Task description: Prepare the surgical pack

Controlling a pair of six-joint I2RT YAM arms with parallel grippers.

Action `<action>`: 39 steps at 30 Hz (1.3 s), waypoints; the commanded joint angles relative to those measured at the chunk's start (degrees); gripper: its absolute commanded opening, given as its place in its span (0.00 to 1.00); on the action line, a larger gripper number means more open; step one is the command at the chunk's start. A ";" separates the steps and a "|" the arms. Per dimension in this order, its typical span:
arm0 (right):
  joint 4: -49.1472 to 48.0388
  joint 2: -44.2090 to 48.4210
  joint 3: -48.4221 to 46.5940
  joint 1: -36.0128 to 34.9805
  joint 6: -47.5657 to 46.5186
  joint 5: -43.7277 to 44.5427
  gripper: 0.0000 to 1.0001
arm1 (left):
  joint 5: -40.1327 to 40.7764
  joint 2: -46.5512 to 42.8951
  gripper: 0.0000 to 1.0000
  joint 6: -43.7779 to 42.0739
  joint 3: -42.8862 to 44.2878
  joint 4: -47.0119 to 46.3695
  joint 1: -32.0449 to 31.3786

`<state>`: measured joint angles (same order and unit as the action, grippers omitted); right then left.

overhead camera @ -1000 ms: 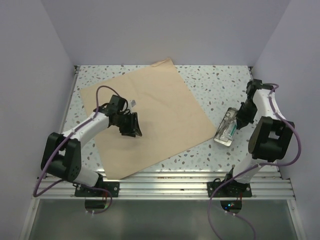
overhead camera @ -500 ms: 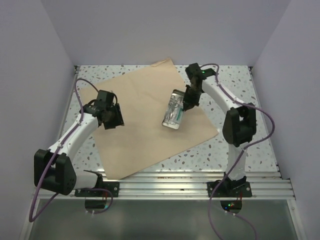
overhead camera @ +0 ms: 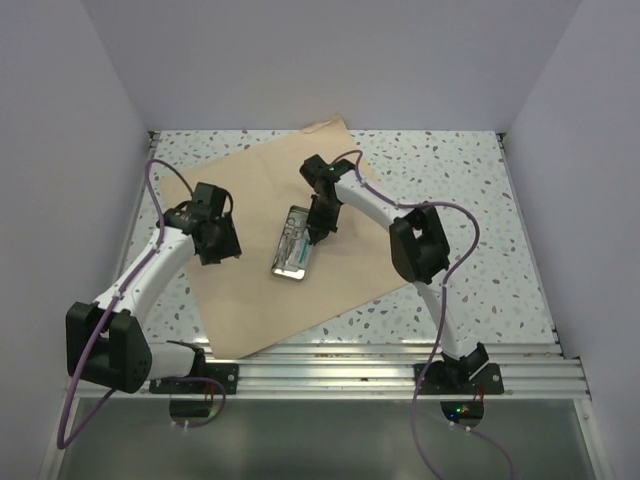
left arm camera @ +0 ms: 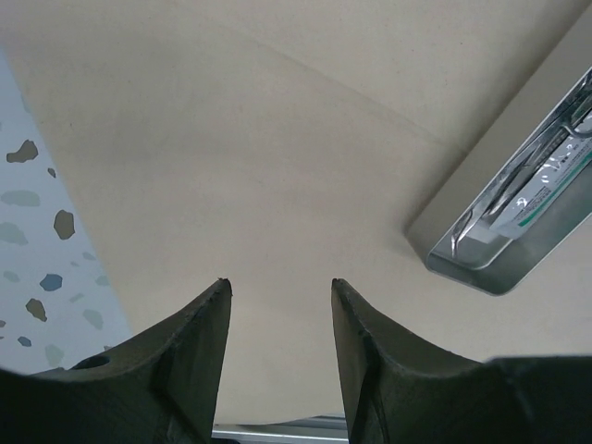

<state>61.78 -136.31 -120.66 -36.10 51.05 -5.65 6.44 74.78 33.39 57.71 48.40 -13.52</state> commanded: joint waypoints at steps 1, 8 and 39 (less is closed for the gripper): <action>-0.34 0.52 -3.18 -0.73 3.62 0.20 0.00 | 0.68 0.01 0.52 0.36 2.75 0.47 0.42; 0.01 -0.36 -2.82 -0.73 0.81 0.38 0.39 | -1.59 5.62 0.53 -0.42 3.89 -0.50 0.42; -14.48 14.04 41.88 14.83 -21.19 6.98 0.00 | -11.00 52.47 0.42 -7.98 33.31 0.02 0.16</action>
<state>45.65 -120.97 -90.28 -21.37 24.64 6.61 -1.28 119.28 26.96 86.35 57.04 -13.41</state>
